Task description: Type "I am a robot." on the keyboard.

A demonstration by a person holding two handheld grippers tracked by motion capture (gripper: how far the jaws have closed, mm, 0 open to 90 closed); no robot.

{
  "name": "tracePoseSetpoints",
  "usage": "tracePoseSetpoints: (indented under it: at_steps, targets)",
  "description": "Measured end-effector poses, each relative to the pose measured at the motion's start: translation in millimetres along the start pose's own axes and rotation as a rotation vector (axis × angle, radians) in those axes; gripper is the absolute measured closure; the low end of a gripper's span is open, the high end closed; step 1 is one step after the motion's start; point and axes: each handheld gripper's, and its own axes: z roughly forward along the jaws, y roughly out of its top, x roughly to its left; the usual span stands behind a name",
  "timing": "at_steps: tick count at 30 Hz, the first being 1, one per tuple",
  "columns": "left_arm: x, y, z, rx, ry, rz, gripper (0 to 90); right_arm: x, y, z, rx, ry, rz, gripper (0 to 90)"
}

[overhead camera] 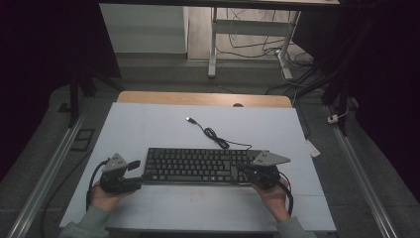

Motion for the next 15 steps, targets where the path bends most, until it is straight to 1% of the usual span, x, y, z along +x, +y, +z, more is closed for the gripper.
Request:
tracePoseSetpoints:
  at_steps: [4,7,9,10,11,15]
  targets:
    - [0.6,-0.4,-0.2,-0.002,0.004,0.004,44.9,3.6,4.1,9.9,0.003,0.013,-0.008,89.7]
    - [0.7,-0.9,0.1,-0.003,0.013,0.016,51.1,6.4,7.2,18.1,0.001,0.031,-0.013,89.6]
    - [0.2,-0.9,0.4,-0.004,0.016,0.023,55.2,8.5,9.1,23.1,0.005,0.038,-0.022,89.6]
    - [0.2,-0.9,0.4,-0.004,0.016,0.023,57.2,9.6,10.0,25.1,0.013,0.034,-0.028,89.6]
    - [-0.6,-0.9,1.0,-0.003,0.015,0.03,59.8,10.4,10.6,27.7,0.014,0.045,-0.031,89.6]
    - [-1.8,-0.8,3.1,0.013,0.007,0.046,73.1,12.9,12.8,36.2,0.02,0.055,-0.037,89.6]
